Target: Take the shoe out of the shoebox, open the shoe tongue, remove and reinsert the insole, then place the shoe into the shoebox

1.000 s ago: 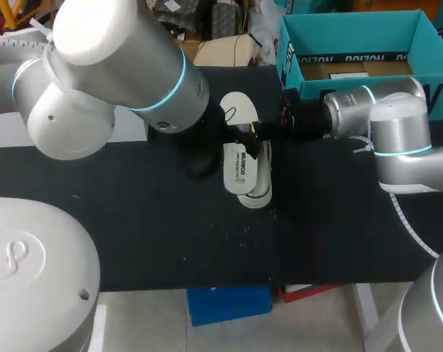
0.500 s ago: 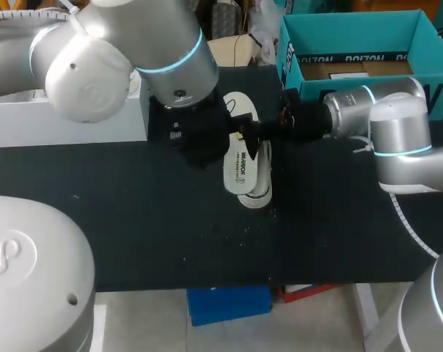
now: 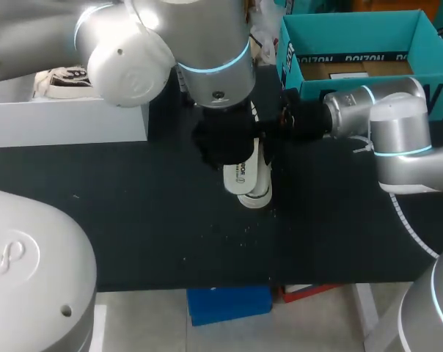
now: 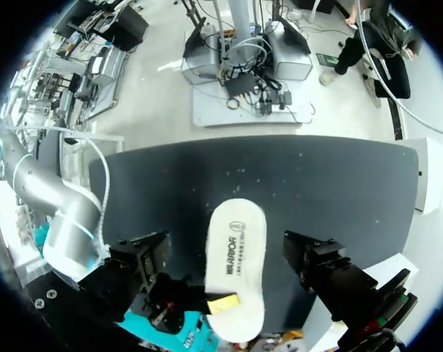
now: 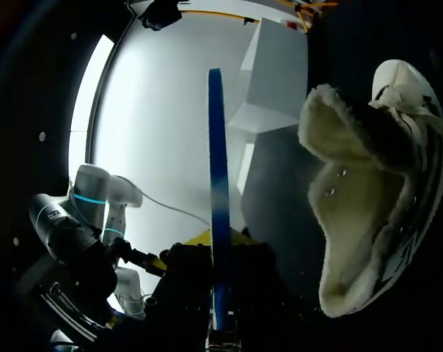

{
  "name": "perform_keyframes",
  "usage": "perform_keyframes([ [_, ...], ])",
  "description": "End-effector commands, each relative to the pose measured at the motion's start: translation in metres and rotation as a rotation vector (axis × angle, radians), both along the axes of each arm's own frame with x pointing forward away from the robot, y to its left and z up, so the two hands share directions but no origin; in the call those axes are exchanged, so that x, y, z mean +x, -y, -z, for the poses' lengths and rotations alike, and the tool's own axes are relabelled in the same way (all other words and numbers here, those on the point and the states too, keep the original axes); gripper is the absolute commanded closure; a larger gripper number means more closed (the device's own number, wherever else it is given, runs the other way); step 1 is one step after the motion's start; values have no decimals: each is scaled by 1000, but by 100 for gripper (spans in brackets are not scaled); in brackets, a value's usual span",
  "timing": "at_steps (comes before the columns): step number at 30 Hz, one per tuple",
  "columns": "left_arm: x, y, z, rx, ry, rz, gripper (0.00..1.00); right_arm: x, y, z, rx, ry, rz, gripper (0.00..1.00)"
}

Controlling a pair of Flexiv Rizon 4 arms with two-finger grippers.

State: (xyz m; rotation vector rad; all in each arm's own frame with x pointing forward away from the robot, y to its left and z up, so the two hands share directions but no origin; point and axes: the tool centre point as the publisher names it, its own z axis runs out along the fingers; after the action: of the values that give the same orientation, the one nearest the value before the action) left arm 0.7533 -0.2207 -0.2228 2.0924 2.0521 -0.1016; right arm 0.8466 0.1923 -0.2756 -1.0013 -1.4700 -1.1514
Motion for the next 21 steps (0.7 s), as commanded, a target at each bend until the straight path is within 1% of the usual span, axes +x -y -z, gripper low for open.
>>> perform_keyframes([
  [1, 10, 10, 5, 17, -11, 10, 0, 0, -1, -1, -3, 0, 2, 100],
  [5, 19, 10, 6, 23, -5, 21, 0, 0, -1, -1, -3, 0, 2, 100],
  [11, 43, 7, 1, 28, 5, 25, 0, 0, -1, -1, -3, 0, 2, 100],
  [15, 67, 2, -7, 31, 18, 21, 0, 0, -1, -1, -3, 0, 2, 100],
  [21, 110, -6, -10, 47, 29, 5, 0, 0, -1, -1, -3, 0, 2, 100],
])
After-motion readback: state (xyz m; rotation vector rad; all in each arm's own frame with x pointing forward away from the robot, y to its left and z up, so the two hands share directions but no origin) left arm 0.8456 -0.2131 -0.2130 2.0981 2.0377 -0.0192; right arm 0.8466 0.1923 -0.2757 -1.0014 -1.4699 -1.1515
